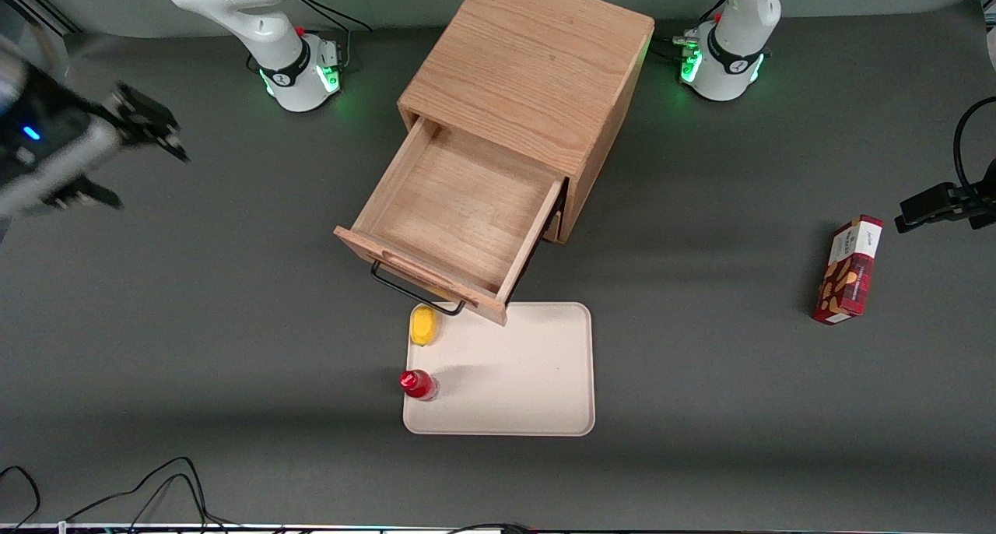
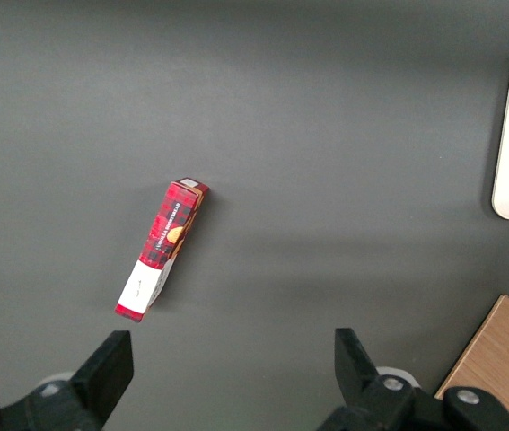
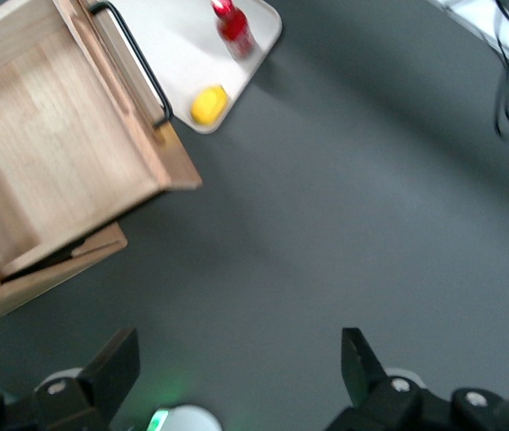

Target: Open upper drawer

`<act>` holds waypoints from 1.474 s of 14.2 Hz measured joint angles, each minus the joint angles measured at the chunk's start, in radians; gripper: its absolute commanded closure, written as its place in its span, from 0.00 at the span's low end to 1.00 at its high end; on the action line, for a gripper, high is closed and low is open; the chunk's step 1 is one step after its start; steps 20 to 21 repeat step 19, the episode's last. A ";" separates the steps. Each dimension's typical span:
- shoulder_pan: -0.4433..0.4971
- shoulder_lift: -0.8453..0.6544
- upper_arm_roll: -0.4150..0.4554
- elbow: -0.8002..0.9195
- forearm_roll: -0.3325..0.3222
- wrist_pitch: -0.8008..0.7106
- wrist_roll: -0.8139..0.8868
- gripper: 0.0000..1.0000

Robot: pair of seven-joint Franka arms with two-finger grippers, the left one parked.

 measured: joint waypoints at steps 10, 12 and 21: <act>-0.001 -0.419 -0.076 -0.563 -0.002 0.078 0.489 0.00; -0.001 -0.440 -0.076 -0.637 -0.012 0.144 0.513 0.00; -0.001 -0.445 -0.079 -0.699 -0.113 0.256 0.531 0.00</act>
